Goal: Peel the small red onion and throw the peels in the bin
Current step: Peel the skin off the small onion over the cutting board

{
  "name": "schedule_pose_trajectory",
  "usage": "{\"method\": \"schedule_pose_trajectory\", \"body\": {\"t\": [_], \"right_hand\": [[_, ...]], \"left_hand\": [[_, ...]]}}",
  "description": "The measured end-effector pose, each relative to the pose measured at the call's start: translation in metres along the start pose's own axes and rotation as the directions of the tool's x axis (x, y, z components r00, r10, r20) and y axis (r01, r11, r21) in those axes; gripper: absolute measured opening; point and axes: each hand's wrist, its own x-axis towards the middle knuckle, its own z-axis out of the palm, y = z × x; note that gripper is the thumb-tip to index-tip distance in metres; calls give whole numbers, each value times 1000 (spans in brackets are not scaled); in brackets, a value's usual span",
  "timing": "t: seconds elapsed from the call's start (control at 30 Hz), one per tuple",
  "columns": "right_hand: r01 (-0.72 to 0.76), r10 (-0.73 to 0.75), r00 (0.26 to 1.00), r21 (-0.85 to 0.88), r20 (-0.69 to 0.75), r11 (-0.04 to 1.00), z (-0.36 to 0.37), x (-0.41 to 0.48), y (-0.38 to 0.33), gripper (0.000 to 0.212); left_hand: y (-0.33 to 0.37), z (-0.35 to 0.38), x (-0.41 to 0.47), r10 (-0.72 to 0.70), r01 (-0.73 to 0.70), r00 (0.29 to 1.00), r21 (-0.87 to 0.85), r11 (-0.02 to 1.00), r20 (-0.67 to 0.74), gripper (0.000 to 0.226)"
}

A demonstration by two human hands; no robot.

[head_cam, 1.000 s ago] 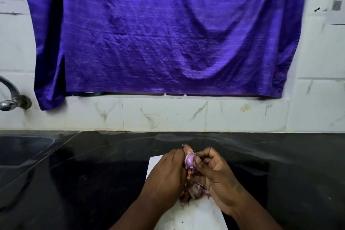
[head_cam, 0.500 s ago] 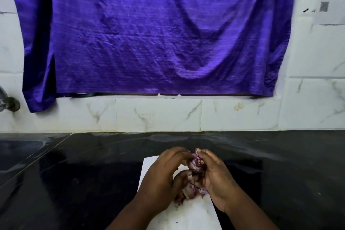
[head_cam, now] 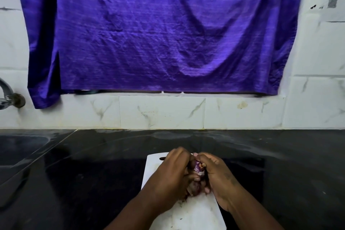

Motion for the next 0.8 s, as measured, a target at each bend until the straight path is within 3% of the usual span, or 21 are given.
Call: {"method": "schedule_pose_trajectory", "body": {"t": [0.23,0.37,0.53,0.63,0.7,0.8], "right_hand": [[-112,112,994,14,-21,994,-1,-2,1,32],[-146,147,989,65,1,987,-3,-5,-4,29],[-180,173,983,174,56,968,-4,-4,-5,35],[-173,153,984,251,94,952,-5,-2,-5,39],[-164,137,984,260,118,952,-5,-2,-4,41],[-131,96,986,280,136,951,-6,-1,-3,52]], "left_hand": [[5,-3,2,68,-74,997,131,989,48,16],[6,-2,3,95,-106,993,199,974,65,34],[8,0,1,75,-67,996,150,986,-52,21],[4,0,-1,44,-34,990,71,997,-136,31],[1,0,-1,33,-28,994,46,999,-105,40],[2,2,-1,38,-33,991,41,999,-127,29]]}}
